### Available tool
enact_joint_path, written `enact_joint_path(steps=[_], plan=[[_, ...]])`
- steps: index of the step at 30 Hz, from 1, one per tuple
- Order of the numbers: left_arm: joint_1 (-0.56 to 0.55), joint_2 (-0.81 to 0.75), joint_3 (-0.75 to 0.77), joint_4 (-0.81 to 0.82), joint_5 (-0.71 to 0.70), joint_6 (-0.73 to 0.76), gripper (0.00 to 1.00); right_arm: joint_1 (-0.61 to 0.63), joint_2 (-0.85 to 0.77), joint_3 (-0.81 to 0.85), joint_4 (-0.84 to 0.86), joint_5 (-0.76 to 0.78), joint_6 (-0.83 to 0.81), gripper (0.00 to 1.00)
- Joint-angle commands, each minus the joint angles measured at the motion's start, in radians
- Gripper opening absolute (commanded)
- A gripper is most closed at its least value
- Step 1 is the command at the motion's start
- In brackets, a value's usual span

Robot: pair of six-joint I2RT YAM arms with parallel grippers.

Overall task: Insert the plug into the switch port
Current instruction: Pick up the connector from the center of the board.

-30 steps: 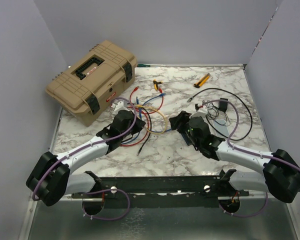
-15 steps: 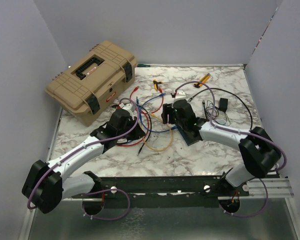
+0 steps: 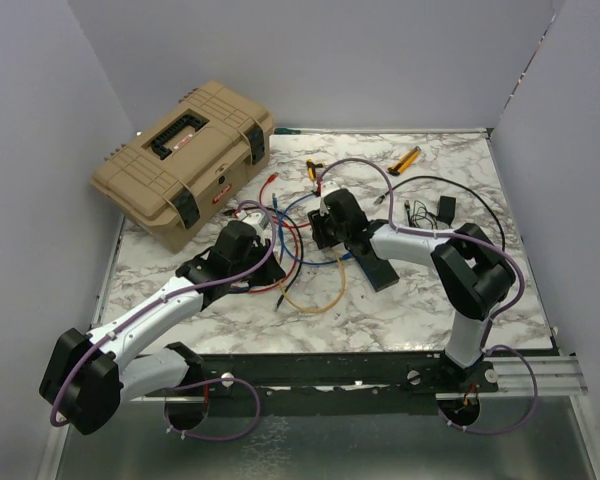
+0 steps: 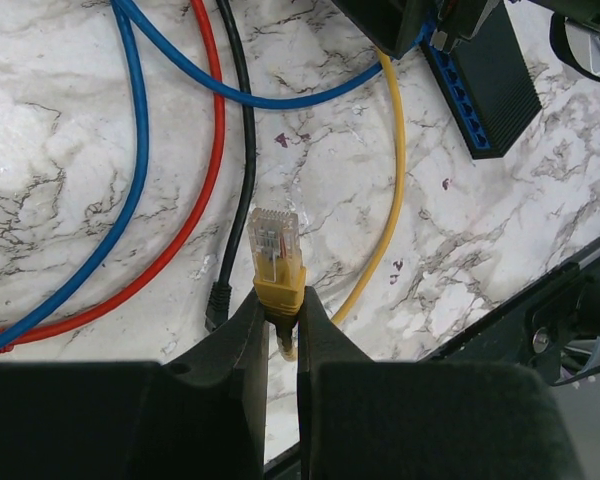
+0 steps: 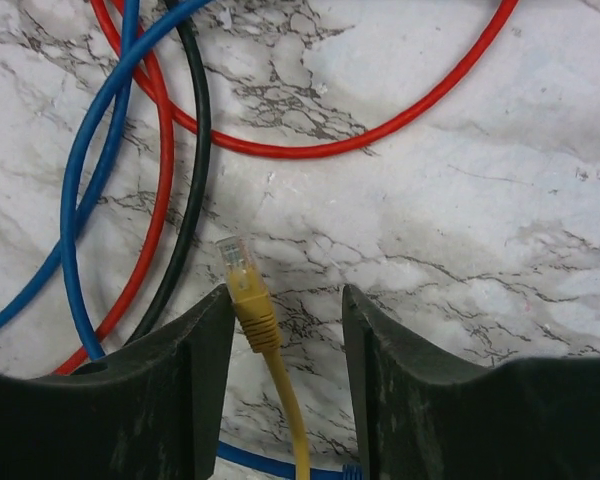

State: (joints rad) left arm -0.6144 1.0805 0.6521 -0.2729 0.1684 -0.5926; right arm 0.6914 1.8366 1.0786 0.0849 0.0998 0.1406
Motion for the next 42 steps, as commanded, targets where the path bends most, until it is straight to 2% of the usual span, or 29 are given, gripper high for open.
enact_joint_path(steps=[1, 4, 7, 10, 17, 23, 26, 29, 32, 35, 42], plan=[[0.010, -0.025, -0.012, -0.020, -0.022, 0.030, 0.03, -0.010, 0.011, -0.008, -0.040, -0.035, -0.014, 0.47], [0.012, -0.025, -0.012, -0.024, -0.039, 0.037, 0.03, -0.010, 0.008, -0.028, -0.038, -0.065, -0.003, 0.36], [0.014, -0.021, -0.008, -0.032, -0.084, 0.045, 0.03, -0.011, 0.001, -0.041, -0.050, -0.076, 0.012, 0.16], [0.015, -0.009, 0.008, -0.058, -0.172, 0.060, 0.07, -0.012, -0.031, -0.049, -0.079, -0.048, 0.049, 0.01], [0.015, 0.063, 0.096, -0.096, -0.444, 0.058, 0.33, -0.011, -0.113, 0.007, -0.347, 0.114, 0.327, 0.00], [-0.005, 0.132, 0.198, -0.093, -0.524, 0.083, 0.55, -0.008, -0.202, -0.063, -0.372, 0.109, 0.486, 0.01], [-0.047, 0.148, 0.237, -0.088, -0.602, 0.086, 0.66, -0.006, -0.238, -0.089, -0.378, 0.119, 0.563, 0.01], [-0.159, 0.175, 0.258, -0.042, -0.661, 0.103, 0.71, -0.002, -0.269, -0.107, -0.397, 0.153, 0.664, 0.00], [-0.248, 0.209, 0.238, 0.052, -0.658, 0.113, 0.76, 0.003, -0.300, -0.125, -0.383, 0.166, 0.718, 0.01], [-0.298, 0.229, 0.159, 0.206, -0.637, 0.122, 0.79, 0.003, -0.325, -0.146, -0.376, 0.187, 0.769, 0.01], [-0.373, 0.312, 0.040, 0.565, -0.545, 0.137, 0.78, 0.006, -0.333, -0.164, -0.390, 0.207, 0.845, 0.01]])
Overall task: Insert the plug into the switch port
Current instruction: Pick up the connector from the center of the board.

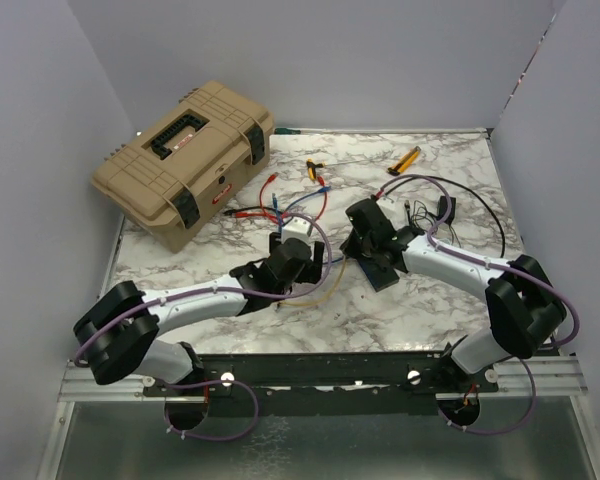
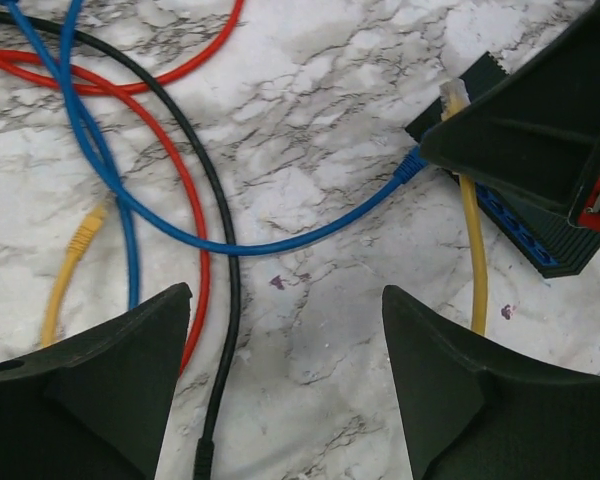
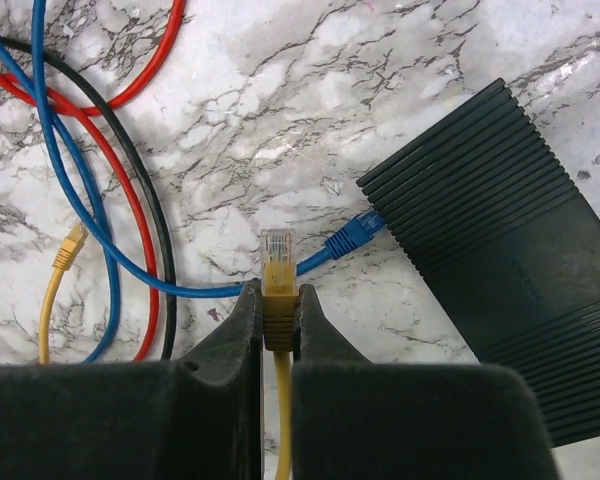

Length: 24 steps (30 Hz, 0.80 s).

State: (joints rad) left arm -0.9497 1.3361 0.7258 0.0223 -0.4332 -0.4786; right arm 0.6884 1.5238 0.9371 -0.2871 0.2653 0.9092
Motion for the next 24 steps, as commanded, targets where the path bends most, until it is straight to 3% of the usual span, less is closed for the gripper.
enact_joint_path(steps=[1, 9, 13, 19, 23, 24], plan=[[-0.049, 0.079, -0.030, 0.287, 0.066, 0.029, 0.77, 0.009, -0.021, -0.025, -0.017, 0.038, 0.083, 0.01], [-0.104, 0.221, 0.021, 0.373, 0.106, 0.041, 0.72, 0.011, -0.032, -0.045, -0.008, 0.047, 0.115, 0.01], [-0.109, 0.294, 0.014, 0.417, 0.061, 0.030, 0.66, 0.011, -0.042, -0.054, 0.009, 0.034, 0.118, 0.00], [-0.110, 0.338, 0.000, 0.475, 0.070, 0.052, 0.33, 0.011, -0.062, -0.080, 0.034, 0.019, 0.091, 0.01], [-0.109, 0.336, -0.011, 0.476, 0.106, 0.113, 0.03, 0.011, -0.081, -0.084, 0.043, 0.012, 0.015, 0.08], [-0.108, 0.333, -0.014, 0.478, 0.117, 0.130, 0.00, 0.011, -0.086, -0.080, 0.039, 0.011, -0.004, 0.12]])
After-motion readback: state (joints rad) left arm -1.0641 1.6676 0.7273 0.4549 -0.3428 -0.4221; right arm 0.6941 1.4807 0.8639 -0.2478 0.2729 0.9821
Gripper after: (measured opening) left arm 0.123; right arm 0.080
